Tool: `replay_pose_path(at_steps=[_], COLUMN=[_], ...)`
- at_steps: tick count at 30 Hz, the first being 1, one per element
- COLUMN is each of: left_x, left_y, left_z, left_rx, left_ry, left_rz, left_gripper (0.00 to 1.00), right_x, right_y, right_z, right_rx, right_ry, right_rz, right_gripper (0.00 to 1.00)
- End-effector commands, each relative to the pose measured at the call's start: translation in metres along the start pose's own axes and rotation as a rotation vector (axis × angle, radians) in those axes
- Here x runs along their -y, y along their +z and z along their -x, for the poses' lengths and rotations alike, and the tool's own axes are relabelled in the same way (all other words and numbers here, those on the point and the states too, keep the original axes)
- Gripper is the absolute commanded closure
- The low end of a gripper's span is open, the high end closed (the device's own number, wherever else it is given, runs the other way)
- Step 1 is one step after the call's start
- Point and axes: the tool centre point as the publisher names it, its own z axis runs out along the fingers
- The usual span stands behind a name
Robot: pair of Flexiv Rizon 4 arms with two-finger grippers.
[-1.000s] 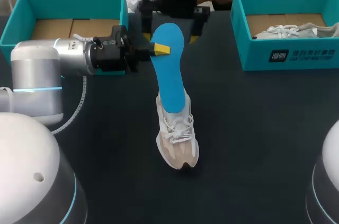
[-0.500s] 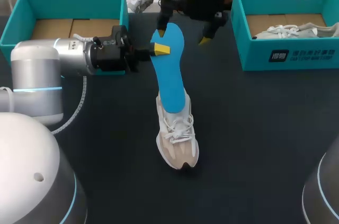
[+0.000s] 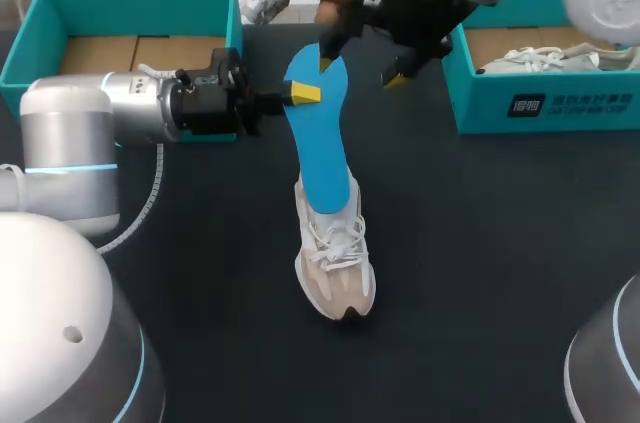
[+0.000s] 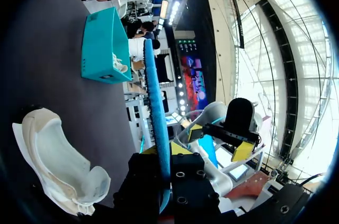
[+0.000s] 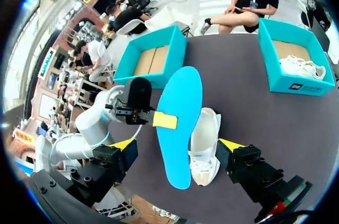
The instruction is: Take the shoe out of the shoebox, open the shoe tongue, remove and reinsert the insole, then place the shoe into the shoebox
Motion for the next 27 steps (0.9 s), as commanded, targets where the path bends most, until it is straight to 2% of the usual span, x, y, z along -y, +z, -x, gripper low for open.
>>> replay_pose_path(at_steps=[1, 15, 27], left_x=[-0.001, -0.001, -0.001], left_y=[0.000, 0.000, 0.000], left_z=[0.000, 0.000, 0.000], left_rx=[0.002, 0.002, 0.002], left_ry=[0.000, 0.000, 0.000], left_rz=[-0.002, -0.002, -0.002], left_gripper=[1.00, 1.00, 1.00], right_x=[0.007, 0.006, 0.006], right_y=[-0.002, -0.002, -0.002], right_z=[0.012, 0.026, 0.026], right_rx=[-0.459, -0.611, -0.611], right_ry=[-0.004, 0.021, 0.021], right_rz=[-0.008, -0.017, -0.017], right_gripper=[0.00, 0.00, 0.00])
